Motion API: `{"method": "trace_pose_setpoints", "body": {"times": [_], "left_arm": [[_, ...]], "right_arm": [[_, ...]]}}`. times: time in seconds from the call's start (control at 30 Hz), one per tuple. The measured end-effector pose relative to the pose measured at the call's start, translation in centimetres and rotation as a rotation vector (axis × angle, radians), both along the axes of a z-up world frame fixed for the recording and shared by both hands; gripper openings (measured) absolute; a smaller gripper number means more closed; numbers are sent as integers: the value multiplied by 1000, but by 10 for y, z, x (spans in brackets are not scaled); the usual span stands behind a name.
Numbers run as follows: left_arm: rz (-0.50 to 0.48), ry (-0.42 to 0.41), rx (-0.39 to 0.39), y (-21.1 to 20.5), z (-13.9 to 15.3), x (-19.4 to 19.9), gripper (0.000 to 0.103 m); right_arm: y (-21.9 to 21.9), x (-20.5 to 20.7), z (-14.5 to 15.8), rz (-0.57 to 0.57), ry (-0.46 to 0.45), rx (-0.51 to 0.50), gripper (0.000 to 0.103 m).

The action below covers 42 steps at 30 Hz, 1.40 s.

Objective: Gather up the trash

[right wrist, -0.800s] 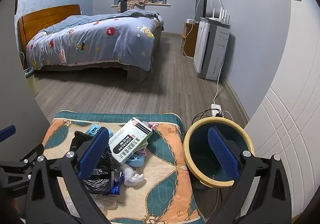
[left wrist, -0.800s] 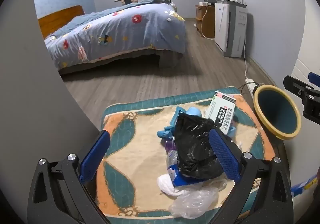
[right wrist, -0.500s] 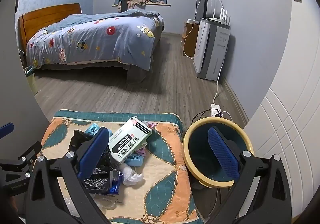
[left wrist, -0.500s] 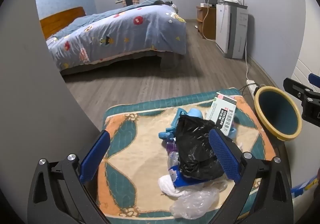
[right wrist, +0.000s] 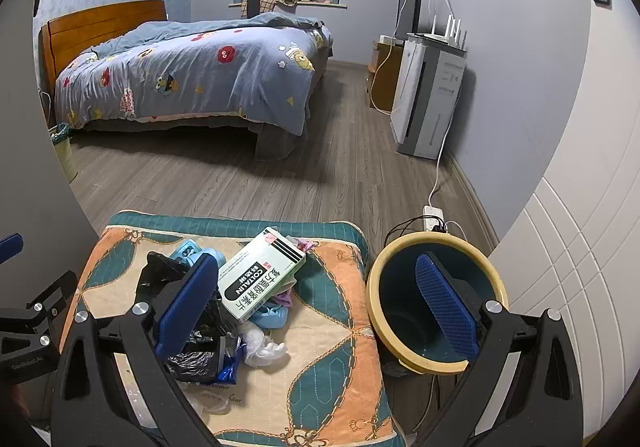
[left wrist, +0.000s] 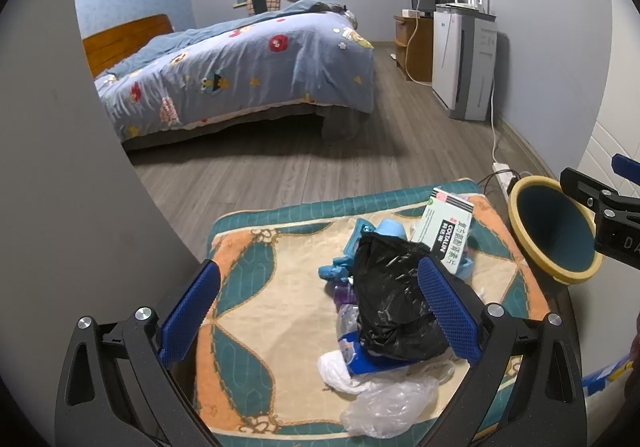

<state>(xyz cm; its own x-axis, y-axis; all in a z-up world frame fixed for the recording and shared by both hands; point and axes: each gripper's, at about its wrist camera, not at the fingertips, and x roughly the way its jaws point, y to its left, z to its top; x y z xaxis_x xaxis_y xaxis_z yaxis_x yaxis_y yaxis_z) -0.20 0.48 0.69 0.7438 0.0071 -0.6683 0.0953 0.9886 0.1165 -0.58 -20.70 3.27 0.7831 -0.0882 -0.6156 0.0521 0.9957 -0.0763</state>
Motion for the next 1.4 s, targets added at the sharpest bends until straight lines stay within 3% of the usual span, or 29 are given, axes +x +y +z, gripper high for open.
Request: {"method": "trace_pose_setpoints", "body": {"times": [1.4], "left_arm": [[2,-5,-4,0,2,-1,98]], "right_arm": [[-1,1,-5,5,5,-6,97]]}}
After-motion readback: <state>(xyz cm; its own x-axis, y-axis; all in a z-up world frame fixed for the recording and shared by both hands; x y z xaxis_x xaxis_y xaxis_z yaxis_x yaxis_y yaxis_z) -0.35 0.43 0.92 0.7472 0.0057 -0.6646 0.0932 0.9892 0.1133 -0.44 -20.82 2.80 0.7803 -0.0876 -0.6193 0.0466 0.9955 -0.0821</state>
